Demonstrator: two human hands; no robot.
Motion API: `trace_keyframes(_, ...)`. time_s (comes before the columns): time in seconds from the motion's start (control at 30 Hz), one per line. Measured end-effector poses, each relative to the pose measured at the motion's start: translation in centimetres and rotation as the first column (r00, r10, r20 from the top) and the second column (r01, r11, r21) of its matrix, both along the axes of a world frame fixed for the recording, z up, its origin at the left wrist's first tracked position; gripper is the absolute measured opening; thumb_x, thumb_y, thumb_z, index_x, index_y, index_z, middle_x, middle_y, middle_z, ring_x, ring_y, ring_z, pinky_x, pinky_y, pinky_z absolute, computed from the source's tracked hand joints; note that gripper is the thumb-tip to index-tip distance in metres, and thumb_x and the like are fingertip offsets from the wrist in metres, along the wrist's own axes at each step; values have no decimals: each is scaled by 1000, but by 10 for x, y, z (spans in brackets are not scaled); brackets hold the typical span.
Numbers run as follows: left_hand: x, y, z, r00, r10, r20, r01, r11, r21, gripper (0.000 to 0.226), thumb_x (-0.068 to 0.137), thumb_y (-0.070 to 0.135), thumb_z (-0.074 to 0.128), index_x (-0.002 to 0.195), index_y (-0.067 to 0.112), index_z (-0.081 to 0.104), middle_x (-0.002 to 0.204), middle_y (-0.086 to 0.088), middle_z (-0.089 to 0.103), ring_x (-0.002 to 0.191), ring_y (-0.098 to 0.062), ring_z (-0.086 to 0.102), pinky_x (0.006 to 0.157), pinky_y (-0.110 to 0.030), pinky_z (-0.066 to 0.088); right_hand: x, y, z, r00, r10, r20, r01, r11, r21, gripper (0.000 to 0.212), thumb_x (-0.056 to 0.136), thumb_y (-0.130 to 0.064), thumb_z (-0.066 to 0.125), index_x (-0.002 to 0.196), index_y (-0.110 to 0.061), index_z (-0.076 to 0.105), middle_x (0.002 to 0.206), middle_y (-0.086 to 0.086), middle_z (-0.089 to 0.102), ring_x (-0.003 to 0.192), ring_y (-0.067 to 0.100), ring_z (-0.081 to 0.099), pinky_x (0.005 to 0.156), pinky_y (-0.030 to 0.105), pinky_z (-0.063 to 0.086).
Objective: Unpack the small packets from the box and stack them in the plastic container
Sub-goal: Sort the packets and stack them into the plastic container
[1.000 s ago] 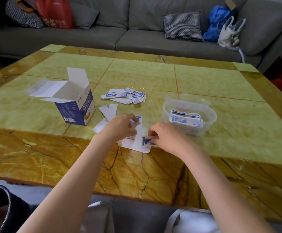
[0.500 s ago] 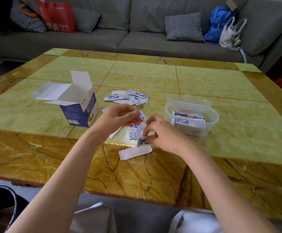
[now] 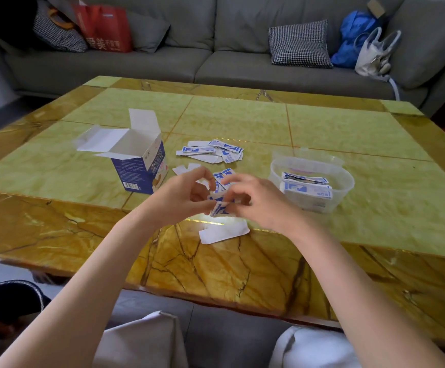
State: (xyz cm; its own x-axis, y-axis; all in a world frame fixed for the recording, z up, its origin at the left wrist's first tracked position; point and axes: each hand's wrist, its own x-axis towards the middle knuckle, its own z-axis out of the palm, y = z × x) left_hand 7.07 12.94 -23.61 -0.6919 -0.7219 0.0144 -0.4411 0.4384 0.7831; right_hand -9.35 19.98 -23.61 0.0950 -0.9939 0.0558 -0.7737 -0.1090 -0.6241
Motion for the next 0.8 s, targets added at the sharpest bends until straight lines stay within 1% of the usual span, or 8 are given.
trace_keyframes(0.07,-1,7,-2,991,6,131,7,995,-97,22,84,18,64,96,22,46,77,5,69,67,-6,60,64,-15,45,1,2,-2,990,-42,-133,45,999,20,10,88,-19,60,93,-13,66,87,-8,60,65,9,50,63,25,41)
trace_keyframes(0.13,-2,13,-10,938,14,348,52,982,-180,34,81,30,67,108,21,48,94,5,65,86,-10,60,78,-20,46,-2,5,-5,942,-116,-314,115,993,-24,11,91,-16,53,99,-18,60,96,0,65,80,19,58,69,31,46)
trace_keyframes(0.23,-7,20,-25,817,3,576,160,960,-232,45,77,43,69,113,21,53,108,4,52,100,-15,52,88,-29,47,-8,10,-8,909,-163,-385,151,987,-62,19,92,-15,50,110,-21,52,102,2,66,87,23,62,71,34,49)
trace_keyframes(0.4,-10,19,-29,836,11,549,135,965,-225,37,79,37,69,108,18,57,109,3,50,99,-15,54,89,-29,48,-9,18,-14,915,-102,-391,130,990,46,16,92,-19,52,102,-16,64,103,2,67,91,20,62,76,31,49)
trace_keyframes(0.5,-14,19,-29,846,53,530,96,964,-250,22,83,28,64,100,18,56,96,5,51,90,-14,52,77,-25,47,-12,20,-15,927,-83,-366,128,987,101,18,90,-14,53,101,-15,66,102,3,66,86,18,59,72,28,45)
trace_keyframes(0.57,-15,17,-29,881,129,454,23,949,-315,8,84,20,59,80,20,52,84,5,54,84,-16,52,63,-21,41,-14,19,-11,940,-133,-313,158,986,54,16,90,-15,54,100,-13,67,99,2,67,84,17,61,73,27,46)
trace_keyframes(0.67,-13,11,-26,910,143,390,-12,947,-320,29,82,18,61,62,23,41,67,10,45,71,-14,47,55,-17,33,-19,16,-2,955,-262,-141,250,964,-93,12,88,-15,59,96,-11,67,85,-4,64,71,11,58,67,22,41)
trace_keyframes(0.8,-11,10,-19,918,19,395,75,973,-220,13,79,27,70,79,21,59,80,11,52,75,-8,49,58,-11,36,-21,13,5,949,-314,36,316,938,-144,9,85,-11,62,90,-13,69,63,-21,51,50,-5,48,50,5,34)
